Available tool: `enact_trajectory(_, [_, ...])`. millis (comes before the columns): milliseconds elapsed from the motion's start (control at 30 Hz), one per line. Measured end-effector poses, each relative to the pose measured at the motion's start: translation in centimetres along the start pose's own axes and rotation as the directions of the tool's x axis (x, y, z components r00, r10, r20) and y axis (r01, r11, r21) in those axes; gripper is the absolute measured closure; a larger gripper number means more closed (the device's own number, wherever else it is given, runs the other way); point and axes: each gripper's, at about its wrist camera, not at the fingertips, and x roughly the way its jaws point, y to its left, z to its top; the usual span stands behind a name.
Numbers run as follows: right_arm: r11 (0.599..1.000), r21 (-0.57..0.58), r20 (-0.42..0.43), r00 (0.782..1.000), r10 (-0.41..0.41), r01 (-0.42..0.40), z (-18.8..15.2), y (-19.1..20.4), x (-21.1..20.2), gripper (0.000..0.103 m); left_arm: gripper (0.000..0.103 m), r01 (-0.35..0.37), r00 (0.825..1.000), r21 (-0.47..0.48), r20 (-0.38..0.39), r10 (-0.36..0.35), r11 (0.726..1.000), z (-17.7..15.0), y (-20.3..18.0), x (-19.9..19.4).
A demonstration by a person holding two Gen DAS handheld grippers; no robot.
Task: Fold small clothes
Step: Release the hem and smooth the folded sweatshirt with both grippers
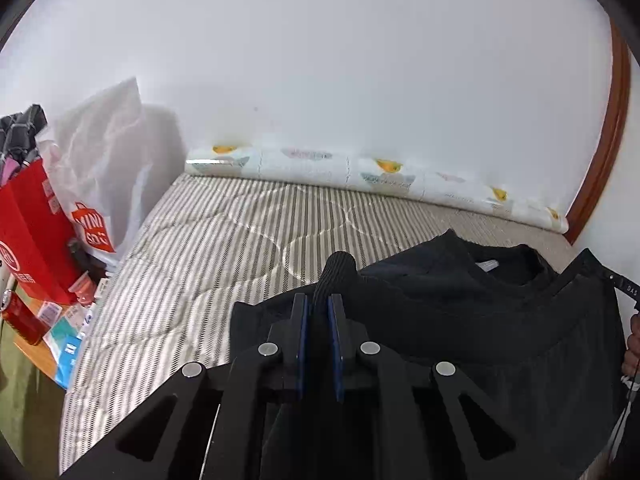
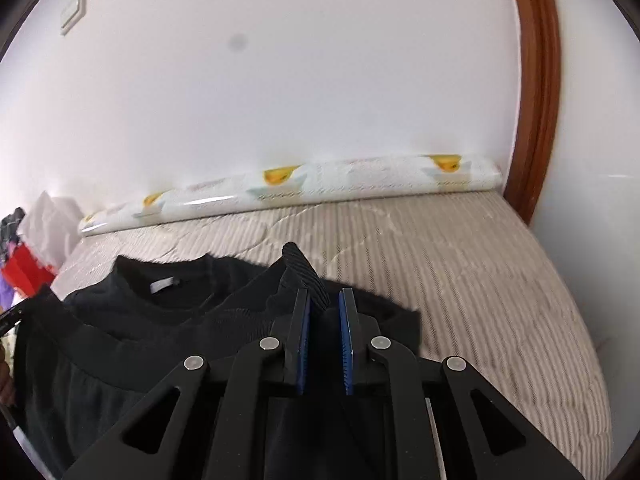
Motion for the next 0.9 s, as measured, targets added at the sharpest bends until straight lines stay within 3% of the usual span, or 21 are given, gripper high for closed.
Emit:
enact_trajectory(200, [0.998,0.042,-0.11,0.993,-0.038,0.043,-1.2,-2.0,4.2,0.09,0.093,-0.013,0.996,-0.01,-0.085,0.012,1.0,-0.9,0.0,3.4])
enact_trajectory(400, [0.997,0.065,-0.153,0.988,-0.02,0.03,-1.6,-2.5,4.9,0.086,0.088,-0.022,0.992,0.003,-0.124,0.022,1.0,-1.1,-0.2,3.5])
enact_trajectory(600, [0.996,-0.039,-0.118,0.99,-0.082,0.078,-2.7,-1.3,1.5,0.071,0.086,-0.038,0.99,0.034,-0.136,0.042,0.999,-1.9,-0.6,1.9])
enact_trajectory(900, [0.988,-0.005,-0.2,0.967,-0.155,0.157,-7.2,-4.0,-3.4,0.069,0.082,-0.034,0.984,0.039,-0.172,0.04,0.999,-5.2,0.3,-2.0])
